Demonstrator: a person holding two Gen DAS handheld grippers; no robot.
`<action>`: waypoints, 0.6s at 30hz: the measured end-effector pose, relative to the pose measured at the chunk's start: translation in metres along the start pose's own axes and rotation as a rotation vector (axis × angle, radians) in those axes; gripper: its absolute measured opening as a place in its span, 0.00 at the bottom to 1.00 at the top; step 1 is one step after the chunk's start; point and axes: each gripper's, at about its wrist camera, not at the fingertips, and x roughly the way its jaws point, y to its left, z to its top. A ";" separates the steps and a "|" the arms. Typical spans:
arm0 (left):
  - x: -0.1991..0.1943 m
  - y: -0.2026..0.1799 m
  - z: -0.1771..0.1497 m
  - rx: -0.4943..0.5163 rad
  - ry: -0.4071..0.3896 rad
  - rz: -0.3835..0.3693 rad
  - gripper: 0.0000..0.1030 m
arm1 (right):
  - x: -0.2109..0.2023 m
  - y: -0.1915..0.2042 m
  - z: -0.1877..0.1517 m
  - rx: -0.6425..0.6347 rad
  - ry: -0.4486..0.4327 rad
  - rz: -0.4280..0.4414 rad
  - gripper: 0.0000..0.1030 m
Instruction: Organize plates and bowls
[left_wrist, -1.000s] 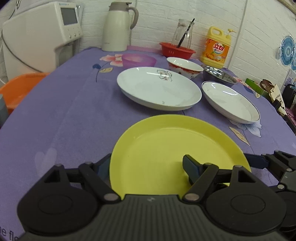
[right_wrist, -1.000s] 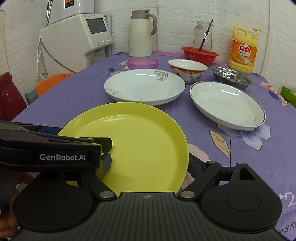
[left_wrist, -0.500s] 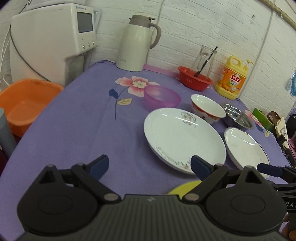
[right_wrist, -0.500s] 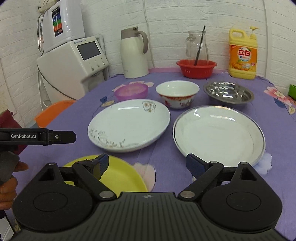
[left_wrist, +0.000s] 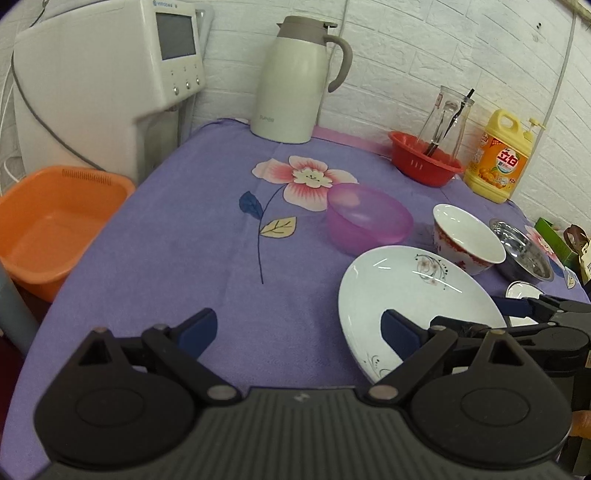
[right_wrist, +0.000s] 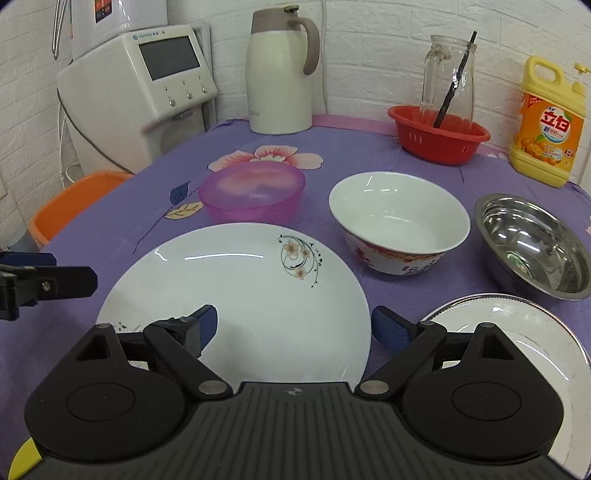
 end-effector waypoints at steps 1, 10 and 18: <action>0.002 0.003 -0.001 -0.007 0.005 -0.005 0.91 | 0.005 0.001 0.000 0.001 0.021 0.005 1.00; 0.011 0.001 -0.002 0.007 0.031 -0.038 0.91 | 0.005 0.019 0.004 -0.019 0.041 0.045 1.00; 0.027 -0.017 -0.005 0.057 0.068 -0.024 0.91 | -0.004 0.021 -0.011 -0.054 0.051 0.050 1.00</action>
